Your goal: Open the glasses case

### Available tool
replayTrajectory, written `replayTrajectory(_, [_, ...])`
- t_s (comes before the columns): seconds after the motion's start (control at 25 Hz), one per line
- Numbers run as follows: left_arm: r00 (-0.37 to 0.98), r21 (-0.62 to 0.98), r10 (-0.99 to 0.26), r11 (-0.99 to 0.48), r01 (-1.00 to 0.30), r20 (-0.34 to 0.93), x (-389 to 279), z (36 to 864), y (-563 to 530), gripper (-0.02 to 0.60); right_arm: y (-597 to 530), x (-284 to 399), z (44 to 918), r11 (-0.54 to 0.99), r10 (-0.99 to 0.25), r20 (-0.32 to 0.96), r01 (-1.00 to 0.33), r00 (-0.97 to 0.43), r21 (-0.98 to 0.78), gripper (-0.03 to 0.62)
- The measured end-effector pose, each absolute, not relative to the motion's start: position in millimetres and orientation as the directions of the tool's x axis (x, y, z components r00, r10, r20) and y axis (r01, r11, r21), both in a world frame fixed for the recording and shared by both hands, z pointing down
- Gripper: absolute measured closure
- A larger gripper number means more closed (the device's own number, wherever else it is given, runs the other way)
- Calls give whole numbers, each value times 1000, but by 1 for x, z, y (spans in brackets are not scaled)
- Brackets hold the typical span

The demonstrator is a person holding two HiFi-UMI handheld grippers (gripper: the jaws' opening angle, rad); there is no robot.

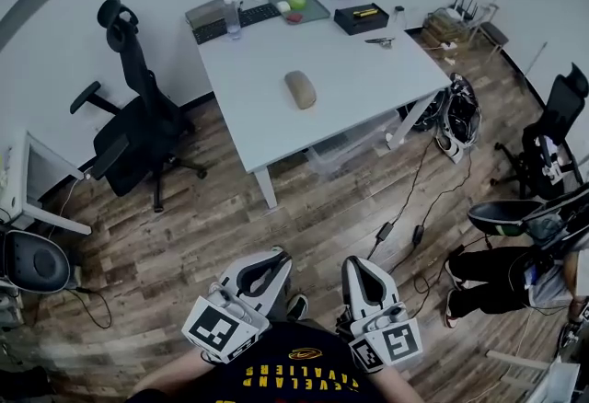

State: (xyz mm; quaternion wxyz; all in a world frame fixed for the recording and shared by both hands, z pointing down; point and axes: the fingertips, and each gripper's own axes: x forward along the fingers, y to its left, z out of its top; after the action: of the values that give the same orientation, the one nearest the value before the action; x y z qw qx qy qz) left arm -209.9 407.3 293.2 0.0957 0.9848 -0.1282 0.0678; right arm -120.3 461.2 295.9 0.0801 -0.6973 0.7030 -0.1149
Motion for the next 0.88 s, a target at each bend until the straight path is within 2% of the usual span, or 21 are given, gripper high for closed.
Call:
replayTrajectory(0.2, [962,190,-228,-948,-255,152,-182,301,369,558,433,-92,301,-37,-997,69,-962,19,-269,580])
replayTrajectory(0.52, [969,193,-207,-954,-230,133,-143,296,292,499,371,-55,295,-96,-992,100,-966,73,-241,580])
replayTrajectory(0.88, [978,202,-178,-959,-197,108,-124,297,226,495,311,-42,289,-135,-985,132,-974,111,-185,580])
